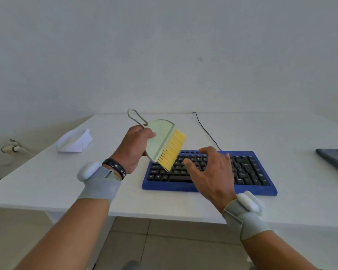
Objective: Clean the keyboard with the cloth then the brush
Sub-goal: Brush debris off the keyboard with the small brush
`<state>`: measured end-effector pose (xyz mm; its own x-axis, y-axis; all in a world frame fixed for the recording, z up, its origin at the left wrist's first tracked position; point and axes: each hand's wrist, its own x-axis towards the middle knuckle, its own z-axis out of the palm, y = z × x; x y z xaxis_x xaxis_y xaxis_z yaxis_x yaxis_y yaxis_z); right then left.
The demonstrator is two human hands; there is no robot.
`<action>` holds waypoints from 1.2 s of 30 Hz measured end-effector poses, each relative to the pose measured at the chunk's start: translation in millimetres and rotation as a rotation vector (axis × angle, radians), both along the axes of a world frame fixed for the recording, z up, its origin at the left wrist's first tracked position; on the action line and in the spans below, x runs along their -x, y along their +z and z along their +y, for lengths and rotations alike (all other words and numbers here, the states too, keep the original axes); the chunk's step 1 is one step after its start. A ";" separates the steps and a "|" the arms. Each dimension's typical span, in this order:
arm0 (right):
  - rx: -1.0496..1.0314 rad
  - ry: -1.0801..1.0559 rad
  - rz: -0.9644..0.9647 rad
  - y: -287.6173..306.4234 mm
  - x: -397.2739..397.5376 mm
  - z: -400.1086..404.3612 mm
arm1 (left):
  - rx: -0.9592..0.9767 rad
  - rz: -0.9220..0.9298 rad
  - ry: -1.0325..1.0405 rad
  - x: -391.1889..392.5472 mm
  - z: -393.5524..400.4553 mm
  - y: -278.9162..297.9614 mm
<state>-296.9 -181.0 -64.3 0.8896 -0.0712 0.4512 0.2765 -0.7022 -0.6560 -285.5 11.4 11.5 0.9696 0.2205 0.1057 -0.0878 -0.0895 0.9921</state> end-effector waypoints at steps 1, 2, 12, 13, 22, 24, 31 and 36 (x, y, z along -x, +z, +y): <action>-0.099 0.015 0.014 5.5 0.6 -4.4 | 0.009 -0.017 -0.020 -1.7 -7.7 0.1; -0.190 0.036 0.021 11.9 1.6 -9.5 | 0.000 -0.040 -0.043 -4.7 -15.3 -0.4; -0.776 0.008 0.298 47.4 18.3 -58.2 | 0.247 -0.111 0.020 -10.5 -120.4 -5.7; -0.860 0.017 0.315 49.8 22.3 -68.3 | 0.300 -0.103 0.006 -10.1 -138.4 -5.8; -1.284 -0.036 0.177 56.4 19.1 -129.0 | 0.459 -0.039 -0.168 -0.1 -213.7 -14.9; -1.287 -0.047 0.172 59.9 18.3 -144.3 | 0.485 0.016 -0.222 -1.2 -222.4 -12.4; -1.092 -0.052 0.219 62.4 26.3 -195.9 | 0.354 0.115 -0.258 -11.2 -241.3 2.2; -0.949 -0.128 0.238 68.0 40.0 -236.4 | 0.101 0.089 -0.378 -13.7 -263.1 1.6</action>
